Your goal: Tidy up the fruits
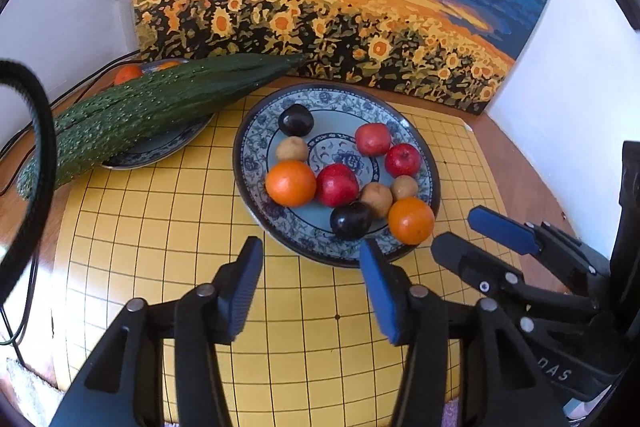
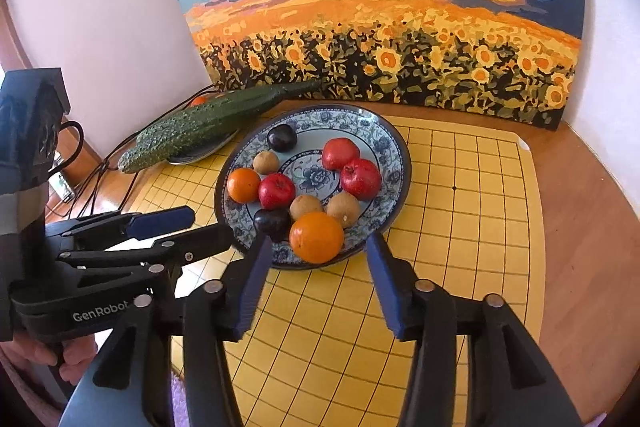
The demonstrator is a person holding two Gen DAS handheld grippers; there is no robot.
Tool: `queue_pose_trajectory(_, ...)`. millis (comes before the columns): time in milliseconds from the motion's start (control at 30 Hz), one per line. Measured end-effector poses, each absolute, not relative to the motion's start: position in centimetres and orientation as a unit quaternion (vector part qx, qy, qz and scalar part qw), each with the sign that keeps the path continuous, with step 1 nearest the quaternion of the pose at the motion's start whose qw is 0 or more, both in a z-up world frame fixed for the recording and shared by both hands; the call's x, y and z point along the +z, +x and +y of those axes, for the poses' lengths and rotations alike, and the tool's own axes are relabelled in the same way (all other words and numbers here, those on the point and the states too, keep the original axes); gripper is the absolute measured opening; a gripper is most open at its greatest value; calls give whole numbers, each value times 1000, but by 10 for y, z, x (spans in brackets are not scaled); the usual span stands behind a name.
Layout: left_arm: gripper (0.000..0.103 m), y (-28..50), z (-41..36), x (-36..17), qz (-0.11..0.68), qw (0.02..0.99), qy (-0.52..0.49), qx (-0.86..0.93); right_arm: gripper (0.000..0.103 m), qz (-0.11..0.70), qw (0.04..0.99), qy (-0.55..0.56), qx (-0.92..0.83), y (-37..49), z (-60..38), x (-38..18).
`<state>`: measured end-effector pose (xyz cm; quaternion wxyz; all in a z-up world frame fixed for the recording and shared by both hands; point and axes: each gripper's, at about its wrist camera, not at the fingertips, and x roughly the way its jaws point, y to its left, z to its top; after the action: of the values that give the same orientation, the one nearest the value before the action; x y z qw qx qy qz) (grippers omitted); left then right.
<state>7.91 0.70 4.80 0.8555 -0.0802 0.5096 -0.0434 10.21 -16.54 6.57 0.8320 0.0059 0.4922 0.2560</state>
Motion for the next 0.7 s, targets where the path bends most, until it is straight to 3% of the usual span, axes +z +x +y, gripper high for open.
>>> queue_pose_trajectory(200, 63, 71, 8, 47, 513, 854, -80, -39, 57, 503, 828, 7, 248, 93, -169, 60)
queue_pose_trajectory(700, 64, 60, 7, 29, 539, 838, -74, -28, 58, 520, 822, 2, 231, 84, -171, 53)
